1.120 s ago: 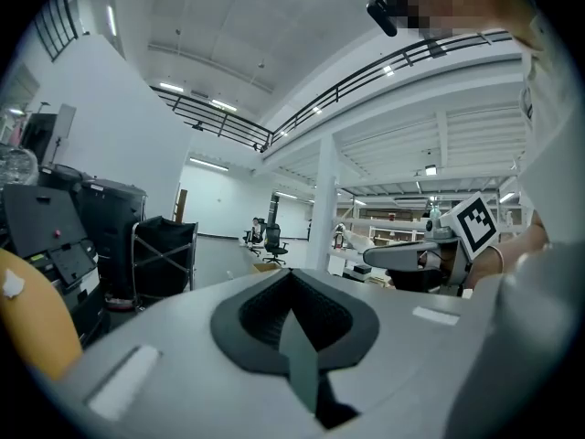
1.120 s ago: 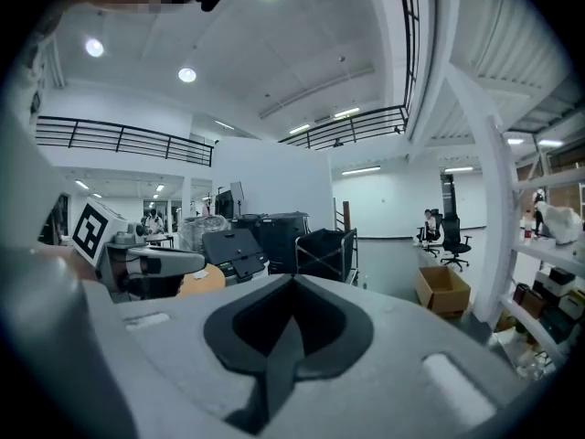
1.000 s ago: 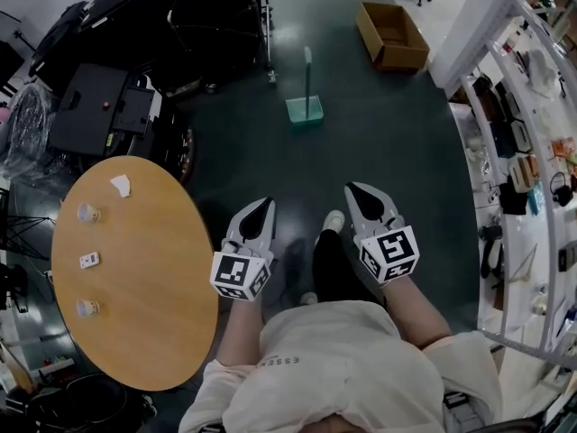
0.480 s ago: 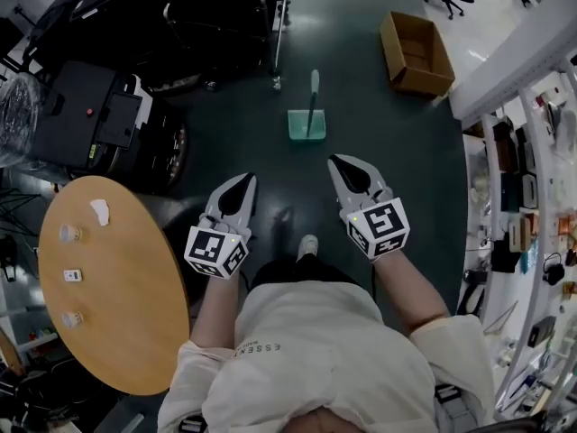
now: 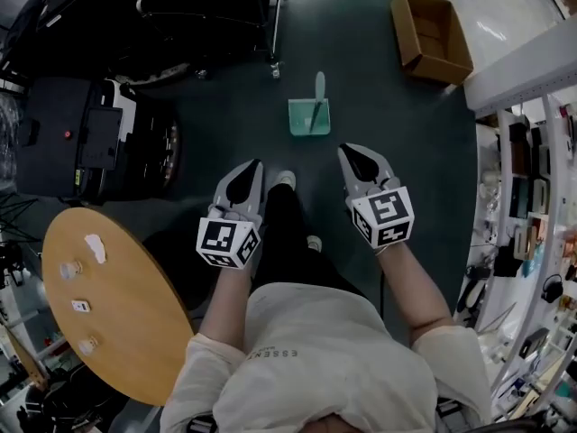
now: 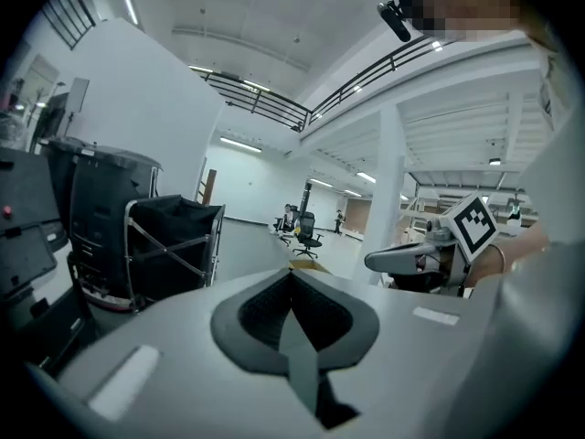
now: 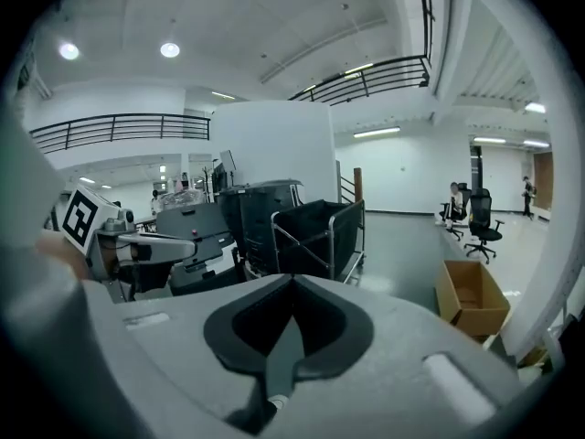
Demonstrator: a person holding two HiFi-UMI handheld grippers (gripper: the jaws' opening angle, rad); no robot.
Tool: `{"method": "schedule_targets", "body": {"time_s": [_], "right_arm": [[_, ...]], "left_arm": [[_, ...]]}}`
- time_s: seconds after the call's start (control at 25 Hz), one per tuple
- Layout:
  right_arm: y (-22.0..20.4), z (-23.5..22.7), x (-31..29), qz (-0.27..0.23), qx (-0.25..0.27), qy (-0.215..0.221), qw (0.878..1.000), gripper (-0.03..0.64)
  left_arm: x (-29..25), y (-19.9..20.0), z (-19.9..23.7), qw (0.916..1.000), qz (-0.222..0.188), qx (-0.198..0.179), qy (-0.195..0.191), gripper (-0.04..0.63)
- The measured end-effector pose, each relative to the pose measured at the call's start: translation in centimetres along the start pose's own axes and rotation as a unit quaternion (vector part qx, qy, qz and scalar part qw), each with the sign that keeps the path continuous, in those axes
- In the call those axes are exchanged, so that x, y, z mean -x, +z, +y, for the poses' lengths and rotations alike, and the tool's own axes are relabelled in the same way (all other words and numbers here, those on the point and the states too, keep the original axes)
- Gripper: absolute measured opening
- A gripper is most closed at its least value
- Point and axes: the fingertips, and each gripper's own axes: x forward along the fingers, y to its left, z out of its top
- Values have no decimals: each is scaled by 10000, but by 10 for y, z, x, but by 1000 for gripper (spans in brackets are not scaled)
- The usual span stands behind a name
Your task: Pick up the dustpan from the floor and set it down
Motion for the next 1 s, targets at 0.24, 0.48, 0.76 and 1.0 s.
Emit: {"method": "schedule_targets", "body": {"time_s": [0.24,0.48,0.76,1.0], "right_arm": [[-24,-54,-93,515,-266,-468,9972,-9],[-80,-94,-181,1476,-913,-788,9817,112],[-148,-132,-274,2414,-1182,-929,9587,281],[-182,-145,-325,2838,-1209,-827,9476,291]], "left_arm": [[-98,-7,51,9984,318,189,-434,8],[-176,-23,95,9947,634,454,-667,8],[-245,-51,138,9935,751,382,-761,8],[-255,-71,169,9922,997,377,-641,8]]}}
